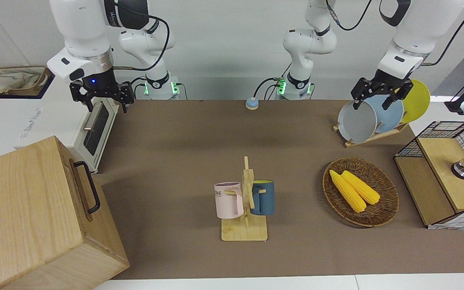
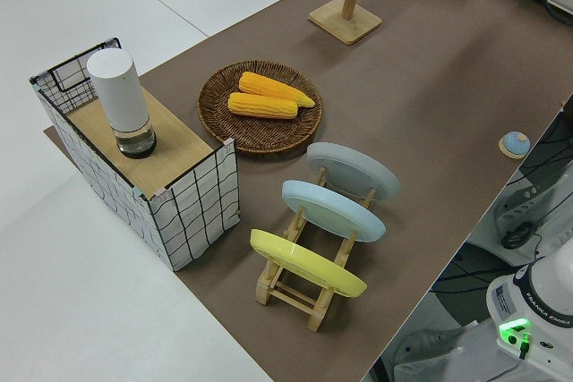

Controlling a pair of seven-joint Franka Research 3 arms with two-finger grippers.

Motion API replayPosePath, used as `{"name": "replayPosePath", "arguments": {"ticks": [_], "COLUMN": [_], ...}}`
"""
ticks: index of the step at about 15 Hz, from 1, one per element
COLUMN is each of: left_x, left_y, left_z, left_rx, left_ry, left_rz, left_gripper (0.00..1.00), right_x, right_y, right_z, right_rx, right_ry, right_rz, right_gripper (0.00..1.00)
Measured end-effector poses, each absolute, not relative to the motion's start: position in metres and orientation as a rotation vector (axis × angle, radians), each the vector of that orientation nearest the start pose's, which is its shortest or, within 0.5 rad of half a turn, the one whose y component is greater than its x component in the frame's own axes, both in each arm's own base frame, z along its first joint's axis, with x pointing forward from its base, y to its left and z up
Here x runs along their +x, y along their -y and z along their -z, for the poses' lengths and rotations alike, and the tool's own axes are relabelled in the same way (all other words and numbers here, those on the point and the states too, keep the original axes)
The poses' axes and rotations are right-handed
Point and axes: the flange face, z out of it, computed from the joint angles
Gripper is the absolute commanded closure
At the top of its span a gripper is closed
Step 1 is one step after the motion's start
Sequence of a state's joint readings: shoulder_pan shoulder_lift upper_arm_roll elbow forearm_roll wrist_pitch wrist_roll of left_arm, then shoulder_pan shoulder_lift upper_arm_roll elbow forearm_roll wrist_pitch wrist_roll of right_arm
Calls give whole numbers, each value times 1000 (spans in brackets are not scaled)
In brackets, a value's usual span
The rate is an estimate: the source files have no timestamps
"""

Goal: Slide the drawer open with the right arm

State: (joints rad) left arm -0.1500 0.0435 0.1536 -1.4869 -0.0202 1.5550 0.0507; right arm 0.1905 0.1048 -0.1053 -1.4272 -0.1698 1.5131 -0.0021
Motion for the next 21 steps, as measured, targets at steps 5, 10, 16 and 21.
{"name": "replayPosePath", "arguments": {"ticks": [5,10,16,21], "left_x": [567,567,567,567], "left_y": [2,2,2,2], "left_z": [-639,-639,-639,-639], "left_rx": [-3153,-3153,-3153,-3153], "left_ry": [-75,-76,-75,-75], "left_rz": [40,40,40,40], "left_gripper": [5,5,2,5], "right_x": [590,604,629,651], "right_y": [-58,-77,-116,-131], "right_z": [-625,-612,-585,-562], "right_rx": [-3436,-3554,-3741,-3844], "right_ry": [252,388,703,969], "right_rz": [46,104,230,373], "right_gripper": [13,13,13,13]}}
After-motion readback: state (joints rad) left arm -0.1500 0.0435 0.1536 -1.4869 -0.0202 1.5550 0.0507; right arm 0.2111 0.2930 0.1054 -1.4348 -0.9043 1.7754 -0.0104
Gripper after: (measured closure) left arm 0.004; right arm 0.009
